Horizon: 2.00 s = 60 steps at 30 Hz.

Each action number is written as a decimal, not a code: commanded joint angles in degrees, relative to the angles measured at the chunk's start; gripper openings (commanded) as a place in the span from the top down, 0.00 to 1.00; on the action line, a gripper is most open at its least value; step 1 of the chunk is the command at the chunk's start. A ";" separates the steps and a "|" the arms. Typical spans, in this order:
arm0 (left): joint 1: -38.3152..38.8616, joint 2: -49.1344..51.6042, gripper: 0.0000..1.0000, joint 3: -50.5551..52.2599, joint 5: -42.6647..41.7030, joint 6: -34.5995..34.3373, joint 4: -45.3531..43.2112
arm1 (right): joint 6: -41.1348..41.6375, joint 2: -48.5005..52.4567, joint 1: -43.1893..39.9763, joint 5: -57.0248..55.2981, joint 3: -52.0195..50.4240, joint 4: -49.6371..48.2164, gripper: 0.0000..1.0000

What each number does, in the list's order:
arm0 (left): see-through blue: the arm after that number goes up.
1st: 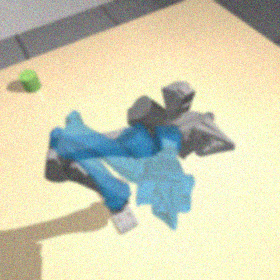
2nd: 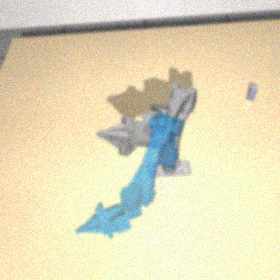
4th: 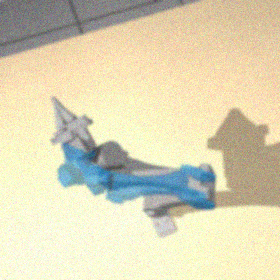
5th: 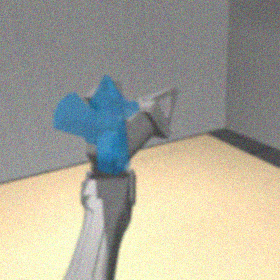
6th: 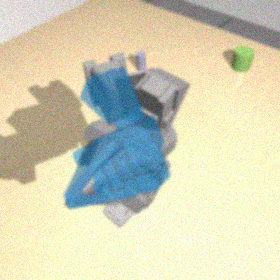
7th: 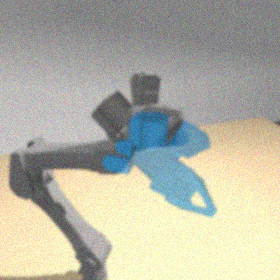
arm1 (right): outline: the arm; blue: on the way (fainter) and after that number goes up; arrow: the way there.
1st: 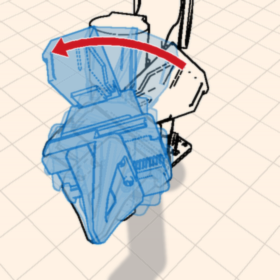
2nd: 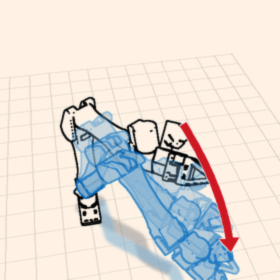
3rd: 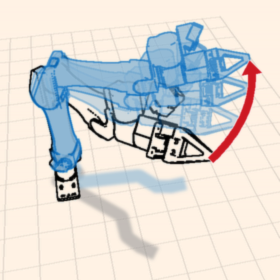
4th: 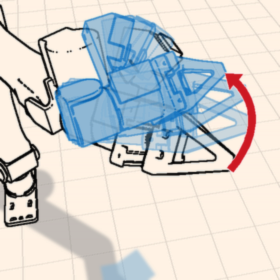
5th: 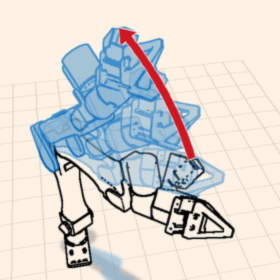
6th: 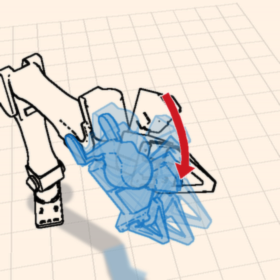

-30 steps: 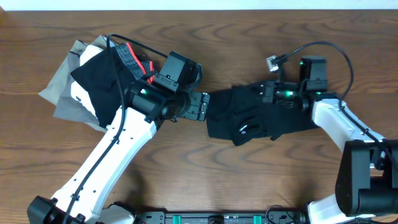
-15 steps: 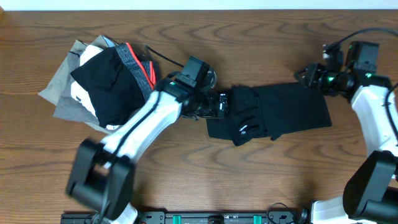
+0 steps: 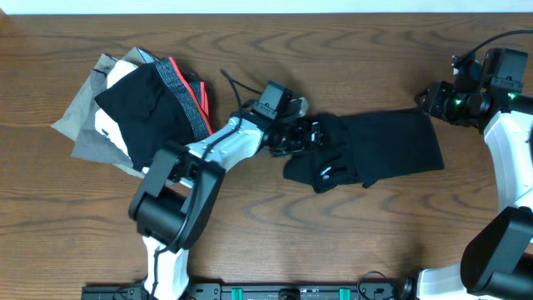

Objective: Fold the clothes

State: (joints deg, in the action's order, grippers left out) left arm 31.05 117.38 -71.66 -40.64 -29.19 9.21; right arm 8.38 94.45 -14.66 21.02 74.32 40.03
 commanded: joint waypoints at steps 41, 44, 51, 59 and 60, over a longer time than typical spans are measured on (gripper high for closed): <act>-4.00 -14.67 0.94 -25.83 20.90 23.58 53.09 | -0.70 -0.68 2.99 -0.04 0.33 2.89 0.57; 0.55 -12.85 0.94 -25.81 21.33 23.54 50.84 | -0.70 -0.68 3.56 -0.02 -0.22 2.95 0.58; 8.61 -5.25 0.92 -25.81 25.31 22.93 44.87 | -0.70 -0.70 3.72 0.00 -0.94 3.45 0.59; 13.00 -0.26 0.46 -26.16 25.03 22.93 41.27 | -0.72 -0.70 3.76 -0.02 -0.96 3.98 0.59; 13.09 -0.59 0.42 -26.67 25.00 22.91 41.75 | -0.72 -0.68 3.76 -0.02 -0.96 4.00 0.59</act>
State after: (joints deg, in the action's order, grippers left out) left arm 43.68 118.17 -96.86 -16.08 -6.44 50.59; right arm 8.27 94.45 -11.38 20.97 73.73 43.92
